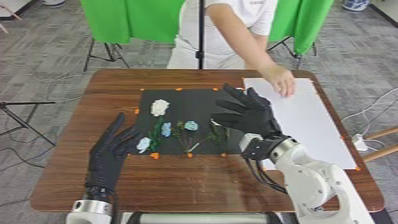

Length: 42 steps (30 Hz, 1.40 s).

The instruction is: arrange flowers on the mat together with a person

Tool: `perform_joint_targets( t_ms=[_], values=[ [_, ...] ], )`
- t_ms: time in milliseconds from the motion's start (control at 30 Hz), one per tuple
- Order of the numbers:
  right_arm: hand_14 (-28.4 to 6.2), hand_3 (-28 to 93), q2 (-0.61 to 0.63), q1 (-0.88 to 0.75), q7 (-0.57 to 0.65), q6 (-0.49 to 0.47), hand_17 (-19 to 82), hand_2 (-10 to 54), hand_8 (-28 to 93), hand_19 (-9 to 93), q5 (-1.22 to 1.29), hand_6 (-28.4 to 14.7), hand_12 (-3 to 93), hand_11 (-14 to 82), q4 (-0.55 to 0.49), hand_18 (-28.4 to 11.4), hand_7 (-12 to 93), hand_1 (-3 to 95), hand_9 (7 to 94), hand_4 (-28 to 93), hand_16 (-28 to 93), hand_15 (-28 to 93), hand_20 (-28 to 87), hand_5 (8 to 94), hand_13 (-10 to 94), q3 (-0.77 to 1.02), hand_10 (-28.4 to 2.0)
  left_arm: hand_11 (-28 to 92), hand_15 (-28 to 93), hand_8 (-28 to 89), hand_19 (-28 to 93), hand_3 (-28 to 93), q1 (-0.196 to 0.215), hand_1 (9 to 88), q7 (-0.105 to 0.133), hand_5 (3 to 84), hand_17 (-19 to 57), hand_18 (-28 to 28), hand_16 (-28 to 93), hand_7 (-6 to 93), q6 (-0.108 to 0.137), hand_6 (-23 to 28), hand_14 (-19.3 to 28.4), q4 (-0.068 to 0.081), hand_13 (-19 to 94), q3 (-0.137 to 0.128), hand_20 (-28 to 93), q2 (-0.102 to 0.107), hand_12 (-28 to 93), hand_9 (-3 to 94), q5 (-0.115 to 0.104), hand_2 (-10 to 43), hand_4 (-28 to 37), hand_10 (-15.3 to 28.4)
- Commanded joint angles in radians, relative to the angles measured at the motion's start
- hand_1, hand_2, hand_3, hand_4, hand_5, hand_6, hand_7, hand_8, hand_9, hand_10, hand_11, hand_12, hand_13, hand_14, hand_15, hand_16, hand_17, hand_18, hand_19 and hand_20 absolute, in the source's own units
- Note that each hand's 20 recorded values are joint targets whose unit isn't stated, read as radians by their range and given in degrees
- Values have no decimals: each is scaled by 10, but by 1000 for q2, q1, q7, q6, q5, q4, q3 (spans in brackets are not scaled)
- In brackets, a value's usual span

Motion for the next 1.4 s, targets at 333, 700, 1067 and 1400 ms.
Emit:
perform_joint_targets(
  t_ms=[333, 700, 1067, 1400],
  values=[
    [-215, 761, -2, -10, 10, -5, 39, 189, -126, 359, -8, 38, 111, 47, 1, -179, 116, 28, 371, -283, 200, 153, 137, 281, 343, -1, -150, 186, 350, -99, 491, 696, 8, 174, -16, 257, -77, 196, -46, 108, 0, 43, 234, 6, 237, 6, 118, -10, 111, 292, -7, 138, -283, 183],
    [-214, 762, -2, -7, 11, -6, 38, 190, -126, 360, -8, 38, 111, 49, 1, -180, 117, 27, 372, -283, 200, 156, 138, 284, 343, 1, -150, 192, 352, -99, 493, 695, 8, 176, -14, 259, -77, 196, -47, 110, -4, 47, 234, 7, 237, 5, 117, -9, 111, 292, -7, 139, -283, 184],
    [-215, 761, -3, -7, 14, -4, 37, 190, -125, 362, -4, 37, 110, 50, -1, -180, 116, 28, 374, -283, 198, 159, 138, 288, 344, 4, -151, 197, 356, -99, 494, 695, 13, 177, -16, 262, -76, 195, -48, 112, -3, 50, 236, 6, 237, 1, 116, -12, 109, 293, -8, 139, -283, 185],
    [-216, 762, -8, -14, 18, -9, 37, 191, -126, 367, -4, 38, 111, 50, -7, -180, 117, 28, 376, -283, 197, 161, 139, 290, 345, 9, -150, 200, 355, -100, 495, 697, 25, 176, -11, 263, -76, 195, -49, 111, -7, 51, 235, 3, 236, 0, 116, -16, 108, 293, -5, 139, -283, 186]
  ],
)
